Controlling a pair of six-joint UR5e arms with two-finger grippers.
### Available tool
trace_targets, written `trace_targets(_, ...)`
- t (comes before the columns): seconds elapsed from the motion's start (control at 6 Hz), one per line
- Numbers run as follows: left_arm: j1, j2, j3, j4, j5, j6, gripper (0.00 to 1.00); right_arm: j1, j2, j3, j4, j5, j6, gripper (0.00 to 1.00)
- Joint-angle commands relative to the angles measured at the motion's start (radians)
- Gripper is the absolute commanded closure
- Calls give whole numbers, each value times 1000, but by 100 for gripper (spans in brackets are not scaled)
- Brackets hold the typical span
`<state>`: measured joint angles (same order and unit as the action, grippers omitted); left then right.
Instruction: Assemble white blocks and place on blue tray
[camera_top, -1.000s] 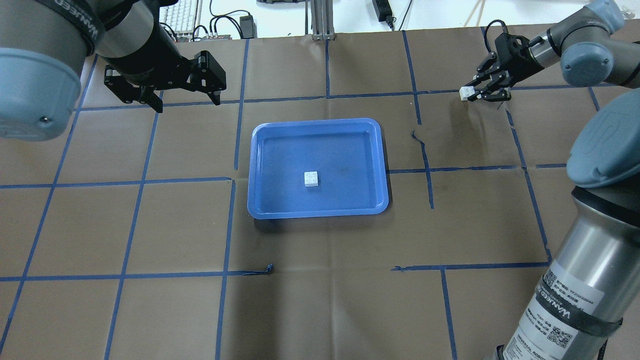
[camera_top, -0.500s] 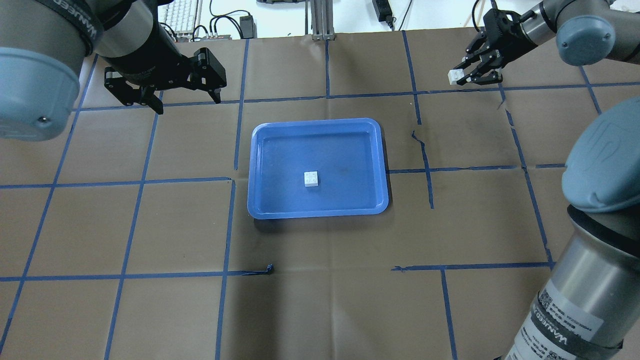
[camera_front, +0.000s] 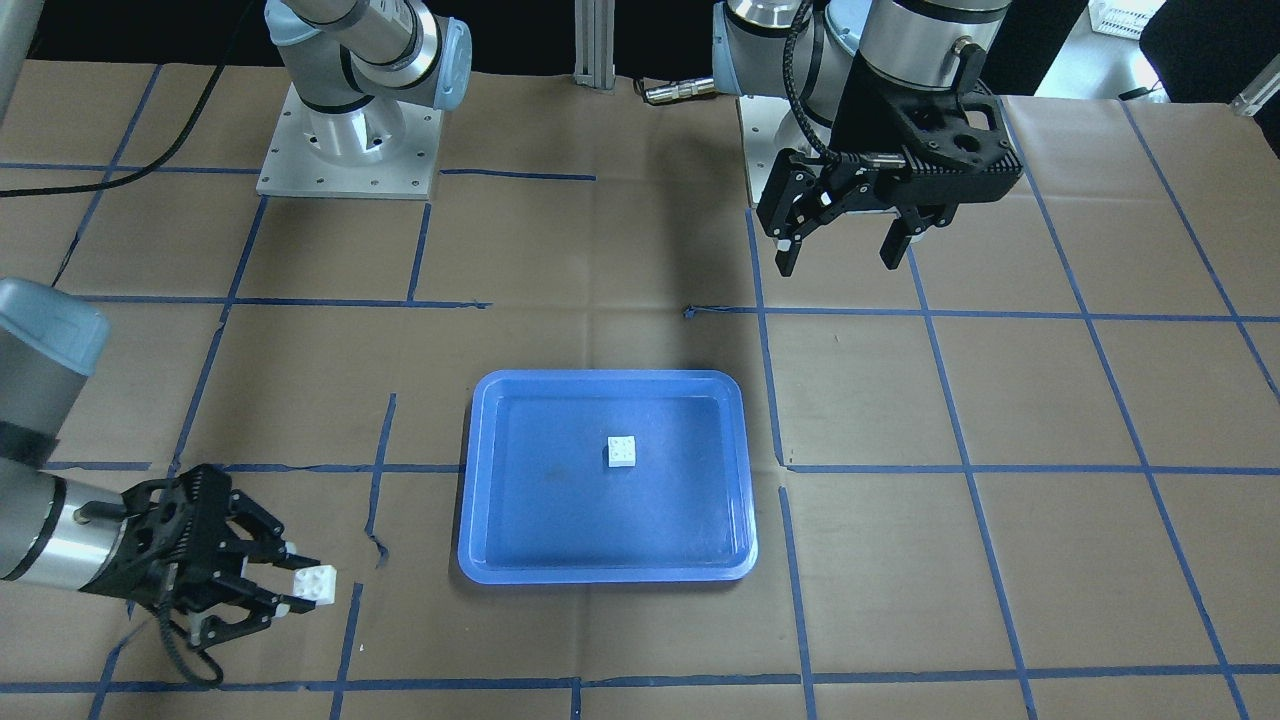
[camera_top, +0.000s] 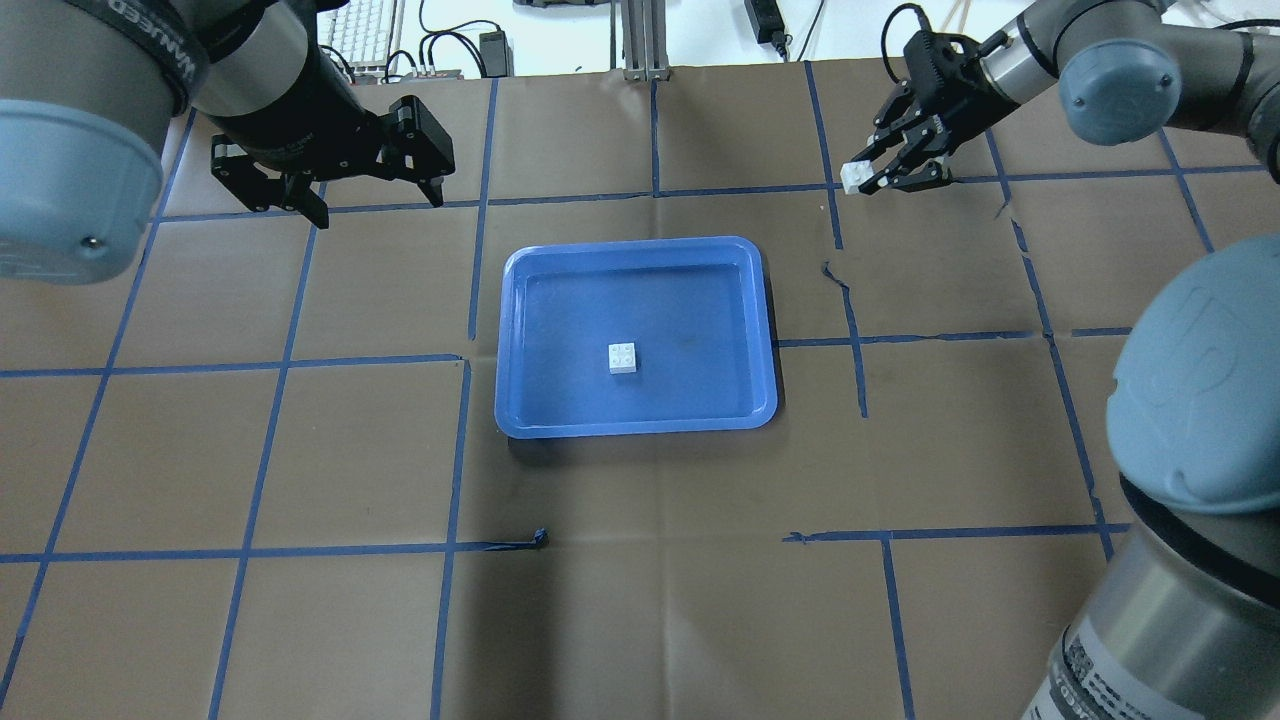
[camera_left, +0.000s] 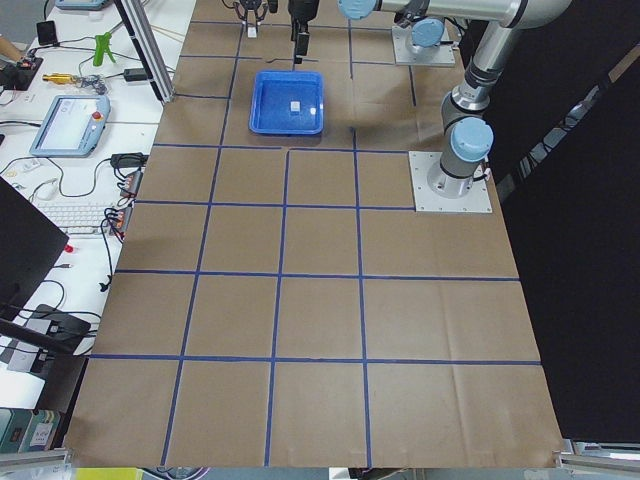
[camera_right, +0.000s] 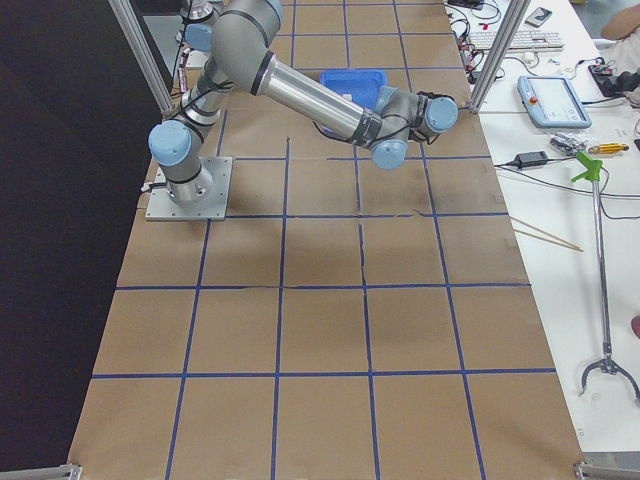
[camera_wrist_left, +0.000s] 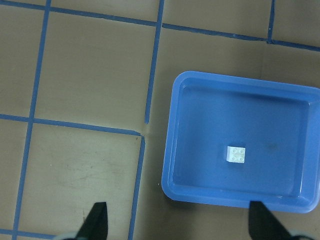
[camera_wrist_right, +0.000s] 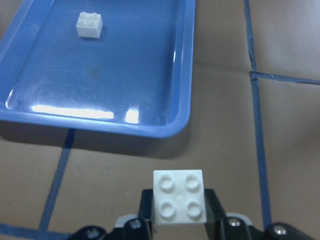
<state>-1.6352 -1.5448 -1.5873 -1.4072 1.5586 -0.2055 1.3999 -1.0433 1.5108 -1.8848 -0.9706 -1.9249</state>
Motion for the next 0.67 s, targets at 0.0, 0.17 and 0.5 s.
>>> trace_targets(0.0, 0, 0, 0, 1, 0, 0, 1, 106, -52, 135, -190, 1, 187, 66)
trace_targets(0.17, 1, 0, 1, 2, 0, 0, 1, 161, -47, 188, -321, 1, 327, 66)
trace_targets(0.5, 1, 0, 1, 2, 0, 0, 1, 223, -44, 358, -631, 3, 510, 66)
